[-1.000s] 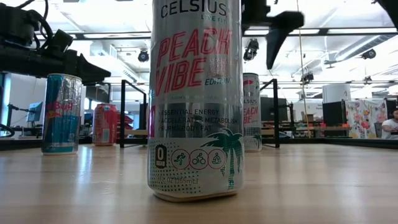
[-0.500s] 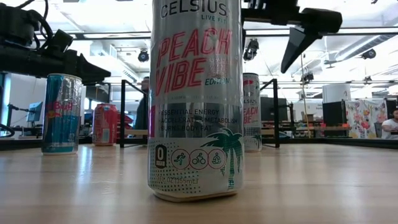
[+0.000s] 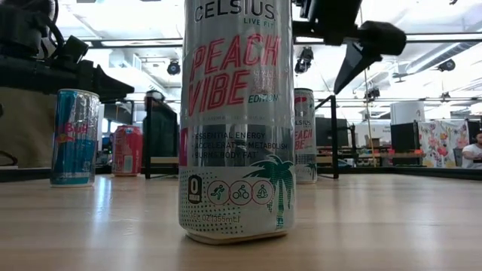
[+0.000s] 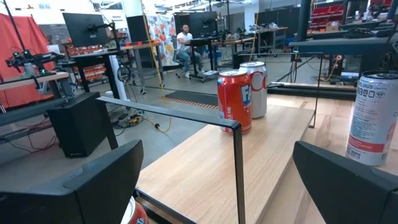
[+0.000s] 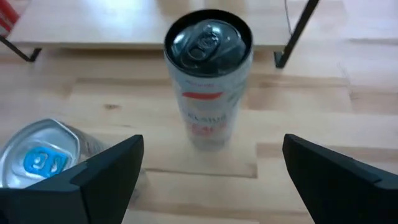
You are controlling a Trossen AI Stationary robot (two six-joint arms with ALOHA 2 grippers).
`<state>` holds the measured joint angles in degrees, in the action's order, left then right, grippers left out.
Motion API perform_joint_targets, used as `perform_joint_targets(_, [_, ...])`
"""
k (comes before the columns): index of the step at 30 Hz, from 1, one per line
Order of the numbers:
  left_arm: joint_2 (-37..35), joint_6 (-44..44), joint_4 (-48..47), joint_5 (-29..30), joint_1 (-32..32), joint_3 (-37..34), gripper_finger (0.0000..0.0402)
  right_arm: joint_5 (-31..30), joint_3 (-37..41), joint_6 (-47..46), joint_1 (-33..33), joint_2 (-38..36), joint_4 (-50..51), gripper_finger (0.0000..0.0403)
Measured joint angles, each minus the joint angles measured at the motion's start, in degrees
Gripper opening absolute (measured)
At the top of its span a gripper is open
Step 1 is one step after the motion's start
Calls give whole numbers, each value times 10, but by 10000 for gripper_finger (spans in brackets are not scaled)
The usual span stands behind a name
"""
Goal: Place canned beverage on shelf
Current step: Put the white and pink soda can on the shelf
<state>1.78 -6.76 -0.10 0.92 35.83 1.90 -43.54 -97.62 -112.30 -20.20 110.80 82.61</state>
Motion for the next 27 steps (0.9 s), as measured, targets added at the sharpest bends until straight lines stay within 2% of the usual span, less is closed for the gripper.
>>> perform_joint_targets(8, [0, 0, 0, 0, 0, 0, 398, -65, 85, -5, 5, 0, -45, 368])
perform_joint_targets(19, [0, 0, 0, 0, 0, 0, 398, -192, 159, -1, 9, 0, -108, 368])
perform_joint_targets(27, [0, 0, 0, 0, 0, 0, 398, -210, 181, 20, 36, 0, -161, 368])
